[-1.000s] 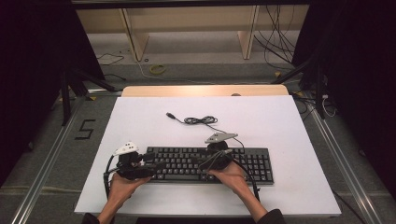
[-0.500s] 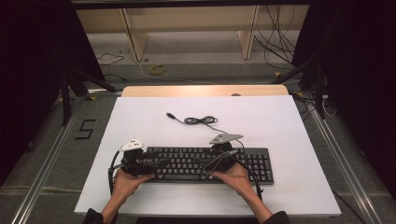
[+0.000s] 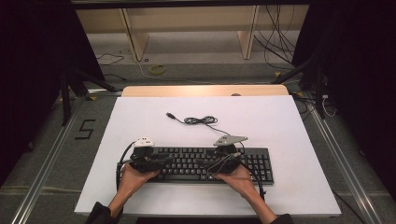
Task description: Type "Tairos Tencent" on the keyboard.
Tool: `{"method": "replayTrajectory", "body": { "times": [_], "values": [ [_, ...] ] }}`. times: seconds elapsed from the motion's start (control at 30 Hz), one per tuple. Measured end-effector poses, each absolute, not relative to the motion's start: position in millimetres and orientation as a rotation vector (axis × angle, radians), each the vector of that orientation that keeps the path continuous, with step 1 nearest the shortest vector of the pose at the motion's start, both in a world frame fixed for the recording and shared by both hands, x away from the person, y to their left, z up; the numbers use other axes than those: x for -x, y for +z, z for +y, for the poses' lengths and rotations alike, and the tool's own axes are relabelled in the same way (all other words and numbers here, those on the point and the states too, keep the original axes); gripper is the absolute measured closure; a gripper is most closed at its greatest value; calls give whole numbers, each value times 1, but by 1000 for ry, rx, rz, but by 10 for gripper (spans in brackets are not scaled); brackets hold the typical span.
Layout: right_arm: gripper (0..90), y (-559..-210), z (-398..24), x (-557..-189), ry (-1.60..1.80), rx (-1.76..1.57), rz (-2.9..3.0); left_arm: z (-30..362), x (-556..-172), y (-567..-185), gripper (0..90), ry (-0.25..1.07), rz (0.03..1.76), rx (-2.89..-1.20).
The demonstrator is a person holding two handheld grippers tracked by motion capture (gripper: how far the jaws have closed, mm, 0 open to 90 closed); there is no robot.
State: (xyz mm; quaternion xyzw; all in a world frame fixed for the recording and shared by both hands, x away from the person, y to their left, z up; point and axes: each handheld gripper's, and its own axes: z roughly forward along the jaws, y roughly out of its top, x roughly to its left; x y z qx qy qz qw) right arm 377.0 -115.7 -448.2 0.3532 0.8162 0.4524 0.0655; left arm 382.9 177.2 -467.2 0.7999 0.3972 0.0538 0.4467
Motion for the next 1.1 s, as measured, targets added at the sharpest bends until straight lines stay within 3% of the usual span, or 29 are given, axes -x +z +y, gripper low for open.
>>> {"method": "replayTrajectory", "body": {
  "times": [0.6, 1.1],
  "values": [
    [397, -448, -118, -373, 1379, -1063, 2455, 163, -394, -472, 870, 168, 967, -2071],
    [397, -448, -118, -373, 1377, -1061, 2458, 159, -396, -480, 891, 164, 987, -2111]
  ]
}}
